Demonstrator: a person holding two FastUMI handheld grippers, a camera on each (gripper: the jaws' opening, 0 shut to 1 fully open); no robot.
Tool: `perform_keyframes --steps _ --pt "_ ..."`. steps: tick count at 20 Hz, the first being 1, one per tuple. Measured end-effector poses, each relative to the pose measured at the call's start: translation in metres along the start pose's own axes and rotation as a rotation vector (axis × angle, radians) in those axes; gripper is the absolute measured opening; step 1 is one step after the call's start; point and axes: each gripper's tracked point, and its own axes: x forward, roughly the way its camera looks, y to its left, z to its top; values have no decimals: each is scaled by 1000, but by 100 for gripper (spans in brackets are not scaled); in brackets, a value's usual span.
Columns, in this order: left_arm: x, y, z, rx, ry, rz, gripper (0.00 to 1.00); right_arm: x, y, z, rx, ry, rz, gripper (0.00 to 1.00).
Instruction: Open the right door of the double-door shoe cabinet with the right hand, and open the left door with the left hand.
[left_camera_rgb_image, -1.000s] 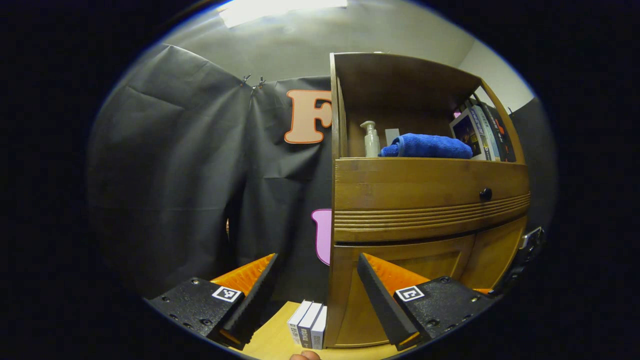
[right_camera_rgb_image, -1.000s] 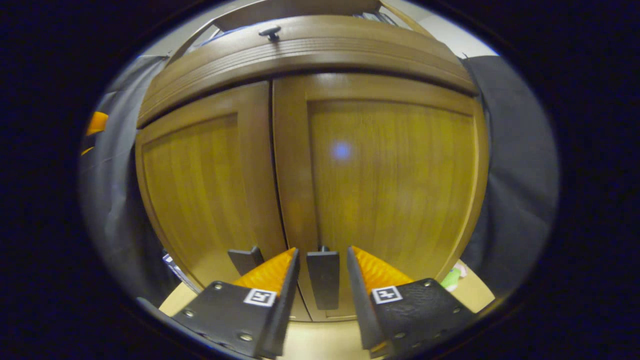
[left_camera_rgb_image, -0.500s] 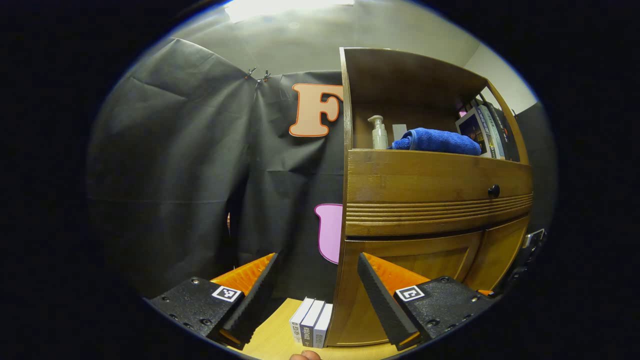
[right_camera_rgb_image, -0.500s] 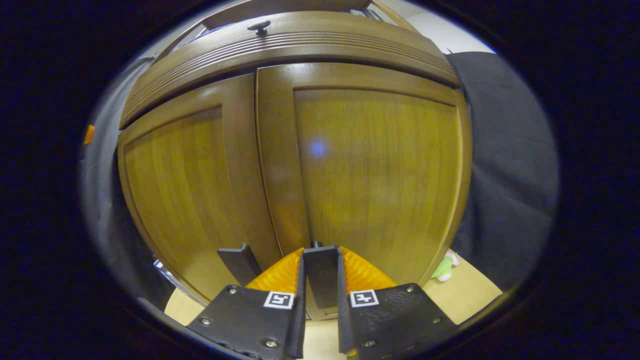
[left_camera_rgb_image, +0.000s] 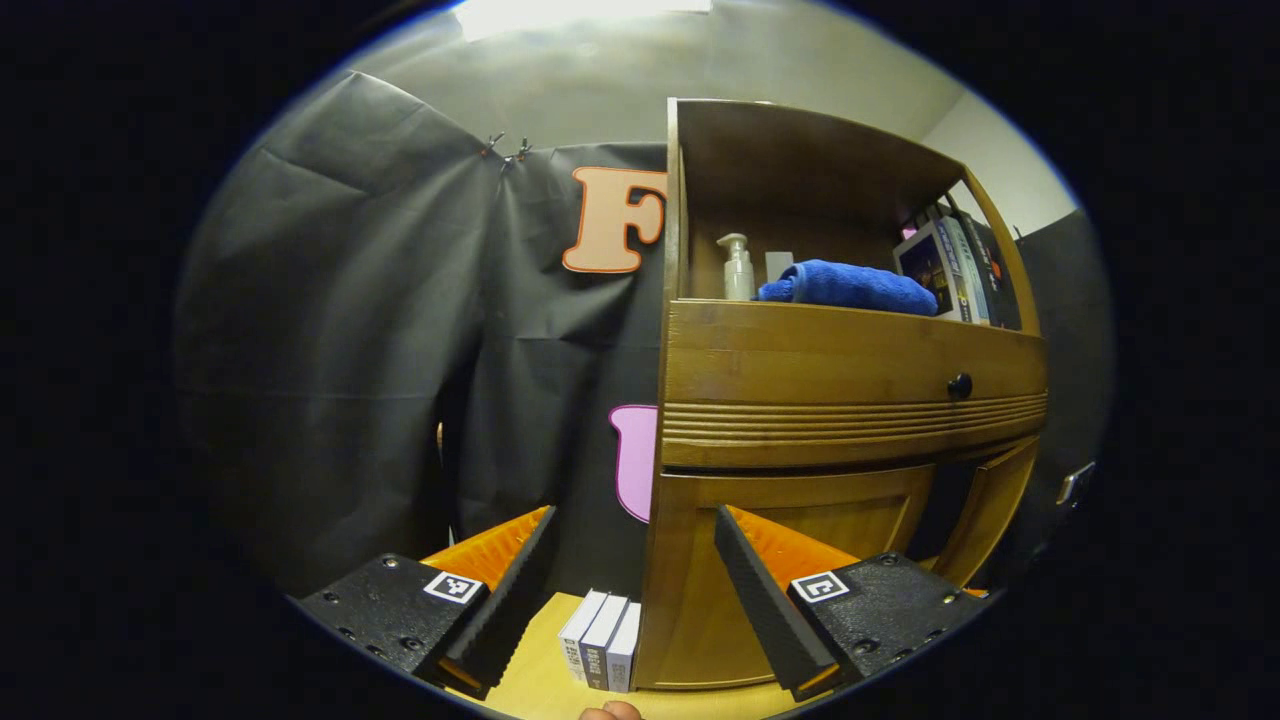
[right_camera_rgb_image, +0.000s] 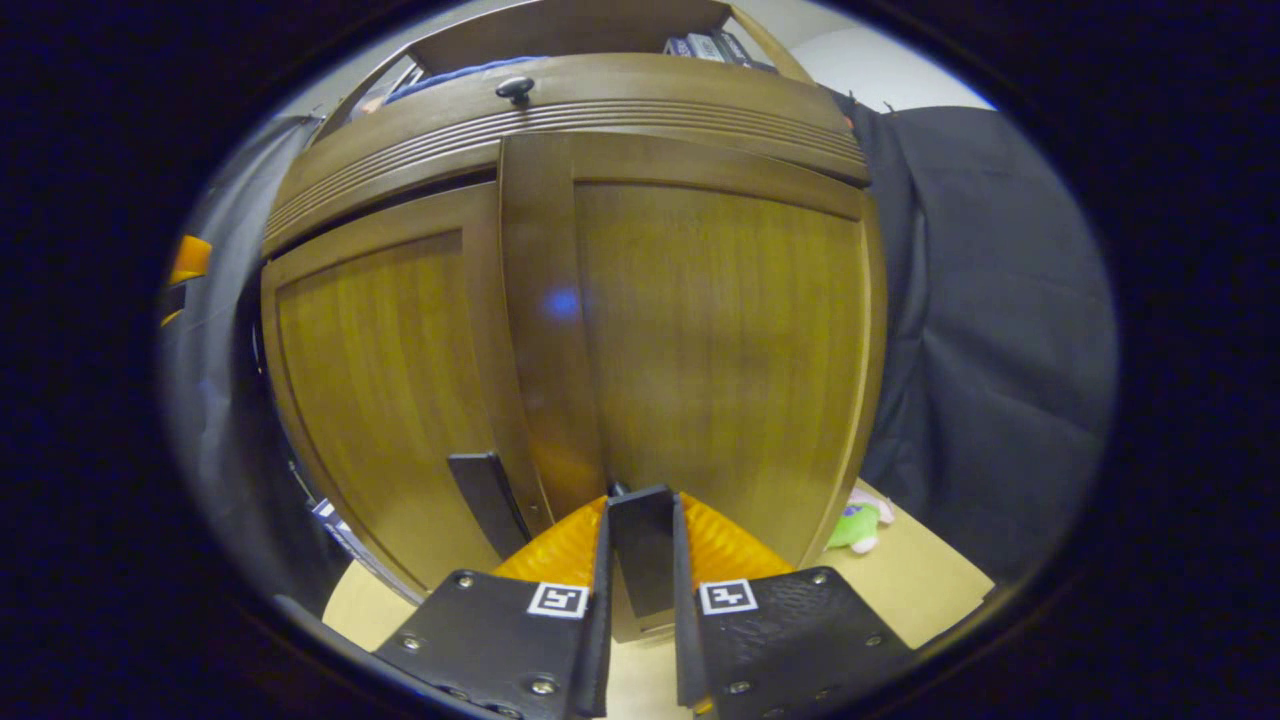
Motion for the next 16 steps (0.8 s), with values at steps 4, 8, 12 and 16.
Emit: perform_keyframes --steps 4,8,12,16 --pt "-1 -23 -6 -4 14 -52 94 -20 -14 -3 0 -3 -11 27" --pt "0 -43 -13 0 27 -94 94 -39 -30 -7 5 0 -26 26" --pt "2 -66 -20 -5 36 -137 94 -60 -46 -10 57 18 -24 26" --pt "4 -96 -25 -12 48 -183 94 -73 -65 -11 30 11 -46 26"
